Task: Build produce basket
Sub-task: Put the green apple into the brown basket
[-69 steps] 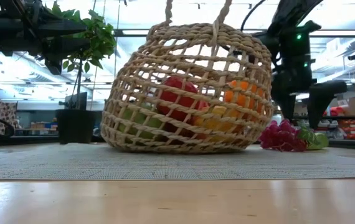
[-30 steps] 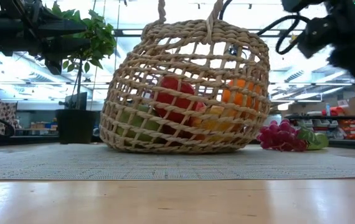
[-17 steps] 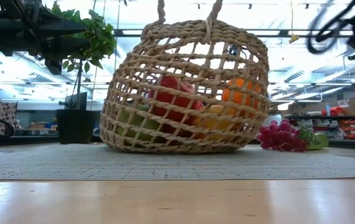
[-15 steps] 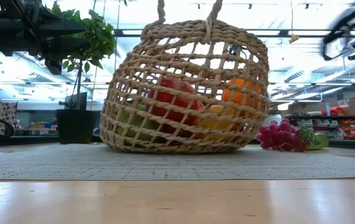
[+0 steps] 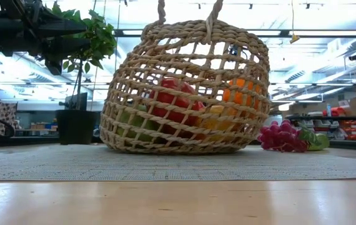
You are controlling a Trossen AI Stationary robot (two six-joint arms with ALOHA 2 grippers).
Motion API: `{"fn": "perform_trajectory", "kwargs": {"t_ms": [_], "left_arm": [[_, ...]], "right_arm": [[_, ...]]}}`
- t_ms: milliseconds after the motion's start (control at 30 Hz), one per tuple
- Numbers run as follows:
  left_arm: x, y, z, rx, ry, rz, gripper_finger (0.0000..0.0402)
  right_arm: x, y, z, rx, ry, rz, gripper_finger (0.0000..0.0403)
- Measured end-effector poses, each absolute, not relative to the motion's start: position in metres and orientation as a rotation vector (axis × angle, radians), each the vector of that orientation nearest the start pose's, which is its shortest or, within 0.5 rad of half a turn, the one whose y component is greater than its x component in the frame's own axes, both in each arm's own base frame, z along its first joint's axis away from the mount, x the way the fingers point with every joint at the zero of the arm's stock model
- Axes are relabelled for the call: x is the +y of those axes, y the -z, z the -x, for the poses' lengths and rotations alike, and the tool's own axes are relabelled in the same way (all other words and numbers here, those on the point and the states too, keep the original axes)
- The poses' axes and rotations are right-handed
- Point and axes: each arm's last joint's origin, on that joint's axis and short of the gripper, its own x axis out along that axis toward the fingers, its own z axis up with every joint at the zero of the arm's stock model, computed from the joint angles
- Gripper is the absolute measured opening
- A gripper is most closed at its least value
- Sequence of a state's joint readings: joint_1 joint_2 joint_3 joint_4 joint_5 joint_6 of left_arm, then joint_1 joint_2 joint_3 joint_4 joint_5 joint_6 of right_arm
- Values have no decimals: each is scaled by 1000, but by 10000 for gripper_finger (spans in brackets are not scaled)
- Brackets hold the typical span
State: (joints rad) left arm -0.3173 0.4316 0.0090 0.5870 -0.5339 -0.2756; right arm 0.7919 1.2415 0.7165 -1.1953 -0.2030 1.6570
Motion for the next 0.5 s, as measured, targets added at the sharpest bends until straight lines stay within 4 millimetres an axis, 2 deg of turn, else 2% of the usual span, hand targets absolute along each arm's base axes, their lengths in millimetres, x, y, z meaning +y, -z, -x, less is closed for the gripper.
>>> {"fn": "perform_trajectory", "kwargs": {"t_ms": [200, 500], "left_arm": [[-23, -183, -118, -179, -194, 342, 160], [-23, -183, -118, -179, -194, 342, 160]], "right_arm": [[119, -182, -110, 1684, 807, -596, 347], [121, -169, -131, 1451, 742, -467, 347]]}}
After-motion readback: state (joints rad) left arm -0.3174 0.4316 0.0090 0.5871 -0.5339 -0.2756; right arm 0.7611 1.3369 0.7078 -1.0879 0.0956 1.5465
